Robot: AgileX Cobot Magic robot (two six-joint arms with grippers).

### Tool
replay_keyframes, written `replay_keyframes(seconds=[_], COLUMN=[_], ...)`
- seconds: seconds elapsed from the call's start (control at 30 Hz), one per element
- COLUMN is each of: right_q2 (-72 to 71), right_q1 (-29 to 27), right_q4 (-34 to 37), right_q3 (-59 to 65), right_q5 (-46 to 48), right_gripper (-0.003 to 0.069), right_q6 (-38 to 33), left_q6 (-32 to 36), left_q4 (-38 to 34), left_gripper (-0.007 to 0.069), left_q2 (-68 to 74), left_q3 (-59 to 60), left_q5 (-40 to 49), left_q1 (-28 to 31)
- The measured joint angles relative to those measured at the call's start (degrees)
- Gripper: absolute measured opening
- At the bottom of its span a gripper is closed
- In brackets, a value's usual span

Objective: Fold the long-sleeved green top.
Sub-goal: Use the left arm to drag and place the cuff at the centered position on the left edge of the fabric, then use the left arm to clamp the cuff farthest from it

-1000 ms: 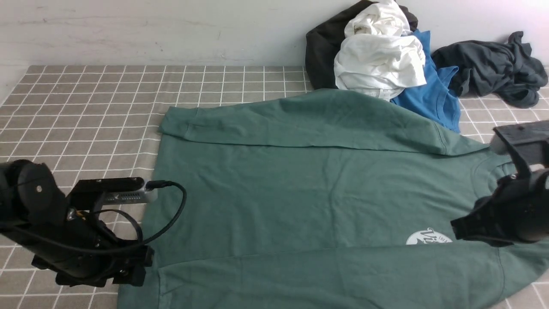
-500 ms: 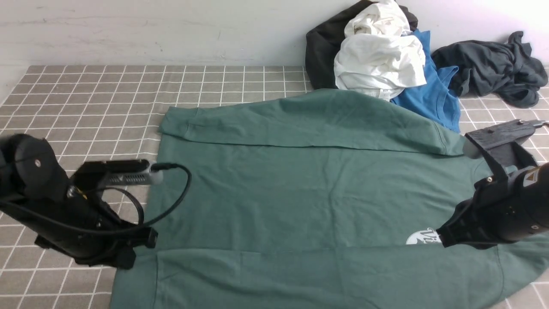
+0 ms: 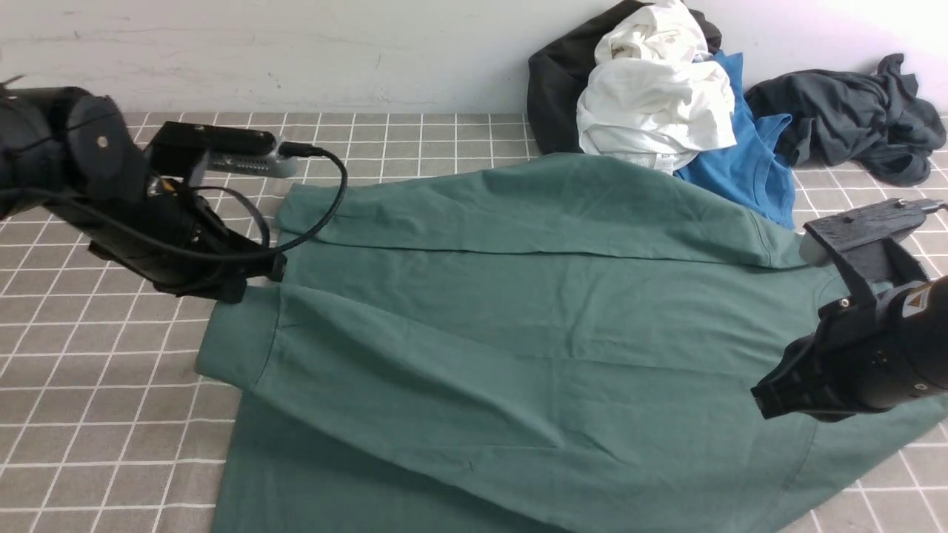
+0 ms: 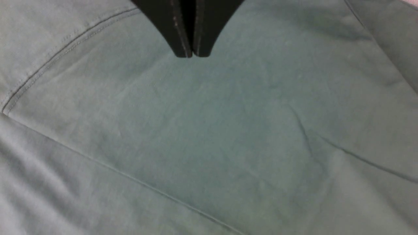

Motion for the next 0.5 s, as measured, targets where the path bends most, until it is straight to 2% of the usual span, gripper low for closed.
replay_keyframes(seconds=[0.1,0.27,0.3,0.33,0.4,0.5], right_q2=[0.0,0.0,0.0,0.05,0.11,0.22], right_q1=[0.0,0.0,0.0,0.0,0.0,0.0], right_q4=[0.0,0.02,0.02,0.21,0.26,0.26], right_q3=[0.0,0.0,0.0,0.0,0.0,0.0], right_q5=[-0.05,-0.3,-0.31,-0.67,-1.13,-1.67], right_gripper=[-0.0014,-0.0014,-0.0014,-0.0014,-0.0014,-0.0014], right_q6=[0.0,-0.44,-0.5,-0.73,-0.88,-1.02], left_q6=[0.0,0.0,0.0,-0.48,-1.83,-4.38], left_q4=[0.17,0.25,0.25,0.25,0.25,0.25], left_gripper=[0.0124,0.0376,0.0386,0.0454,0.0489,0.0497], left_q2=[5.61,14.77,15.14,18.42,21.94,27.41], left_q3=[-7.21,-21.83,-22.44,-27.9,-33.05,-40.13], left_q5=[2.2,4.11,4.11,4.11,4.05,4.05], left_q1=[0.05,0.46,0.46,0.79,1.27,1.85])
